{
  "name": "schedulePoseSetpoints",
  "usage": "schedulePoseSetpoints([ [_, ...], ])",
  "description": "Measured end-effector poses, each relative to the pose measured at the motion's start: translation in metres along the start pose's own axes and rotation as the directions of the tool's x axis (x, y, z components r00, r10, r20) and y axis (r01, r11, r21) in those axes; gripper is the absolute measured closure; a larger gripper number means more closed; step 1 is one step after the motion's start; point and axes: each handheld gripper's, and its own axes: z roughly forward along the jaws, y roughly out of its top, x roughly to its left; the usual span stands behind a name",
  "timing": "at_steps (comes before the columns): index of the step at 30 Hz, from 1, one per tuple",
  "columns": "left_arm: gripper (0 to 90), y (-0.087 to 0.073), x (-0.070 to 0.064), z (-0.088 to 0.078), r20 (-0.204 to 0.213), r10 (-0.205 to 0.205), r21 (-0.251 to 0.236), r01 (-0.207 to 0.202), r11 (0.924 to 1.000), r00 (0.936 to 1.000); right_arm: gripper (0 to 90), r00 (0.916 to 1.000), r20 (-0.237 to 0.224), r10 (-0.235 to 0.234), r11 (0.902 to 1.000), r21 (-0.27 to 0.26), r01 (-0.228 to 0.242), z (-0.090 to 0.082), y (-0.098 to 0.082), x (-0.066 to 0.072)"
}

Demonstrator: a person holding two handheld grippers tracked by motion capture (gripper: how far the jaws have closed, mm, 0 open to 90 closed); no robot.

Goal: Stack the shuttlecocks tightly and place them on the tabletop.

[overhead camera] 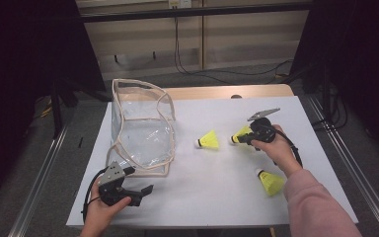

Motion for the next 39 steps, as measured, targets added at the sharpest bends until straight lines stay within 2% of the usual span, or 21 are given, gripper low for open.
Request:
schedulePoseSetpoints([
  [2, 5.0, 0.0, 0.0, 0.0, -0.001, 0.006, 0.0, -0.006, 1.0, 1.0, 87.7, 0.9997, -0.013, 0.02, 0.9998, 0.006, -0.02, -0.002, 0.0, 0.001],
  [9, 5.0, 0.0, 0.0, 0.0, -0.002, 0.006, -0.002, -0.006, 1.0, 1.0, 88.7, 0.9999, -0.01, 0.013, 0.9998, -0.011, -0.014, -0.006, 0.002, -0.001],
  [12, 5.0, 0.0, 0.001, -0.001, -0.004, 0.011, -0.002, -0.011, 0.9999, 0.9999, 88.8, 0.9996, -0.012, 0.026, 0.9995, -0.019, -0.026, -0.008, 0.004, 0.0],
  [14, 5.0, 0.0, 0.001, -0.001, -0.004, 0.011, -0.002, -0.011, 0.9999, 0.9999, 88.8, 0.9981, -0.032, 0.053, 0.9986, -0.004, -0.053, -0.01, 0.005, 0.003],
  [15, 5.0, 0.0, 0.0, -0.001, -0.003, 0.01, -0.002, -0.01, 0.9999, 0.9999, 88.8, 0.9992, -0.033, 0.023, 0.9993, -0.028, -0.024, -0.009, 0.006, 0.001],
  [18, 5.0, 0.001, 0.0, -0.001, -0.01, 0.011, -0.002, -0.011, 0.9999, 0.9999, 88.8, 0.9988, -0.037, 0.031, 0.9991, -0.028, -0.032, -0.011, 0.008, 0.003],
  [19, 5.0, 0.0, 0.0, -0.001, 0.0, -0.001, -0.005, 0.001, 1.0, 1.0, 88.8, 0.9985, -0.041, 0.035, 0.9989, -0.029, -0.037, -0.012, 0.008, 0.003],
  [23, 5.0, 0.001, 0.0, -0.001, -0.01, 0.011, -0.001, -0.011, 0.9999, 0.9999, 88.9, 0.9986, -0.044, 0.028, 0.9987, -0.041, -0.029, -0.014, 0.011, 0.004],
  [24, 5.0, 0.0, 0.0, -0.001, -0.002, 0.001, -0.005, -0.001, 1.0, 1.0, 88.9, 0.9976, -0.048, 0.05, 0.9982, -0.029, -0.052, -0.016, 0.011, 0.005],
  [25, 5.0, 0.001, 0.0, -0.001, -0.01, 0.009, 0.0, -0.009, 1.0, 0.9999, 88.9, 0.997, -0.055, 0.054, 0.9978, -0.035, -0.056, -0.017, 0.011, 0.006],
  [29, 5.0, 0.0, 0.0, -0.001, -0.011, 0.008, -0.002, -0.008, 1.0, 0.9999, 89.0, 0.9979, -0.046, 0.045, 0.998, -0.043, -0.047, -0.017, 0.013, 0.006],
  [33, 5.0, 0.0, 0.0, -0.001, -0.003, 0.002, -0.006, -0.003, 1.0, 1.0, 89.0, 0.997, -0.059, 0.05, 0.9975, -0.048, -0.052, -0.017, 0.014, 0.007],
  [36, 5.0, 0.001, 0.0, -0.001, -0.004, 0.002, -0.007, -0.002, 1.0, 1.0, 89.0, 0.9979, -0.059, 0.025, 0.9974, -0.066, -0.028, -0.015, 0.015, 0.007],
  [38, 5.0, 0.0, 0.0, -0.001, -0.004, 0.003, -0.007, -0.003, 1.0, 1.0, 89.0, 0.9964, -0.071, 0.047, 0.9971, -0.056, -0.051, -0.015, 0.015, 0.009],
  [39, 5.0, 0.0, 0.0, -0.001, -0.004, 0.004, -0.007, -0.004, 1.0, 1.0, 89.0, 0.9969, -0.071, 0.034, 0.9972, -0.063, -0.039, -0.014, 0.016, 0.009],
])
